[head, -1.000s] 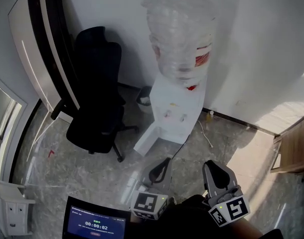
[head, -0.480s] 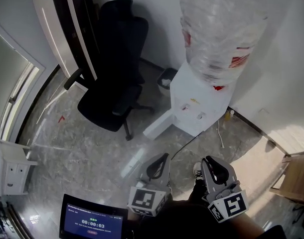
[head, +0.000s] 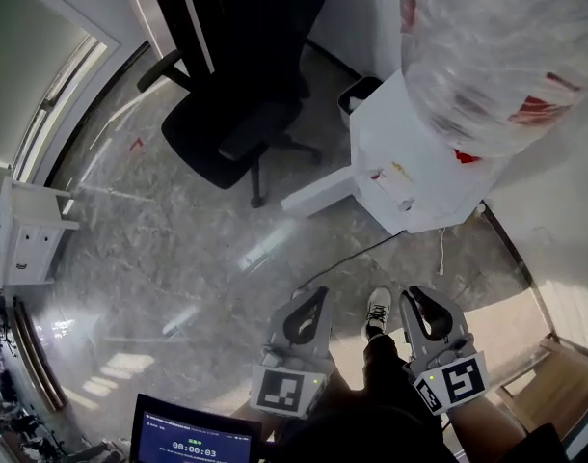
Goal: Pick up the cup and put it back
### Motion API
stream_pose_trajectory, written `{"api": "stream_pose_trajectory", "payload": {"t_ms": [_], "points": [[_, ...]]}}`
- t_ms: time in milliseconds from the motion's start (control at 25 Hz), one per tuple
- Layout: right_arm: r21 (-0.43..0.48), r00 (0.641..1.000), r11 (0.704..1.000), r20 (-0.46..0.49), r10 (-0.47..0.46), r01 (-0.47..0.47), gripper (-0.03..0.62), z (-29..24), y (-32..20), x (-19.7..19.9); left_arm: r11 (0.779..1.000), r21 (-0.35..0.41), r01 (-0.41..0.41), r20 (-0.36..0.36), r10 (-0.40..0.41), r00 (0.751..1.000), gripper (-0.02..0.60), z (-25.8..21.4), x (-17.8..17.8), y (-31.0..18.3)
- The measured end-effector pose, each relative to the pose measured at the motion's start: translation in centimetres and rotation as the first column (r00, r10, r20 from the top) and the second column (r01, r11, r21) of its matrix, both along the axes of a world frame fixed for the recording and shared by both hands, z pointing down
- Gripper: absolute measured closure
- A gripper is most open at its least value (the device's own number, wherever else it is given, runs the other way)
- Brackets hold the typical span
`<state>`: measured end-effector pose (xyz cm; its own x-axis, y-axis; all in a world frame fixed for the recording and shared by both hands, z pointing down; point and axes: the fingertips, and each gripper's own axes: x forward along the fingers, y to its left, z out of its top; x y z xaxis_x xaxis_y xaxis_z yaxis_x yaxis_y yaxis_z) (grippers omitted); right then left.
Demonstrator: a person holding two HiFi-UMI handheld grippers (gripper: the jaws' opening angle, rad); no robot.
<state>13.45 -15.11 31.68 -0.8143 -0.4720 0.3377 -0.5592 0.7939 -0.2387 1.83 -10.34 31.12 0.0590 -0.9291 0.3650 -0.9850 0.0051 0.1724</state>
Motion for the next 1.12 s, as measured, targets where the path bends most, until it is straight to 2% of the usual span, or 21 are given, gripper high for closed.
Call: {"api": "stream_pose_trajectory", "payload": {"t_ms": [160, 360, 520, 720, 960, 1120], "points": [[-0.039, 1.000, 0.999, -0.023, 0.013, -0.014, 0.542, 4.8, -0.7, 0.1, 0.998, -0.048, 0.044, -0.032, -0.045, 0.998, 0.577, 4.4, 0.3, 0.8], [-0.053, 0.998, 0.998, -0.051, 0.031, -0.033, 0.542, 11.2, -1.6, -1.4, 0.997, -0.076, 0.032, -0.071, -0.038, 0.997, 0.577, 10.9, -0.5, -0.1], [-0.036, 0.998, 0.999, -0.060, 0.036, -0.038, 0.542, 17.3, -2.4, -3.0, 0.999, -0.046, 0.004, -0.064, -0.007, 0.998, 0.577, 16.3, -1.5, -1.6], [-0.004, 0.992, 0.998, -0.113, 0.054, -0.055, 0.540, 25.7, -2.9, -3.6, 0.999, -0.030, -0.042, -0.021, 0.041, 0.999, 0.577, 23.4, -2.3, -1.8], [-0.034, 0.983, 0.997, -0.170, 0.065, -0.072, 0.528, 35.5, -4.7, -3.5, 0.998, -0.045, -0.041, -0.084, 0.037, 0.996, 0.577, 31.8, -1.2, -2.2], [-0.064, 0.972, 0.992, -0.218, 0.089, -0.106, 0.526, 44.5, -6.4, -3.5, 0.998, -0.049, -0.050, -0.101, 0.044, 0.994, 0.577, 37.4, -0.5, -1.9]]}}
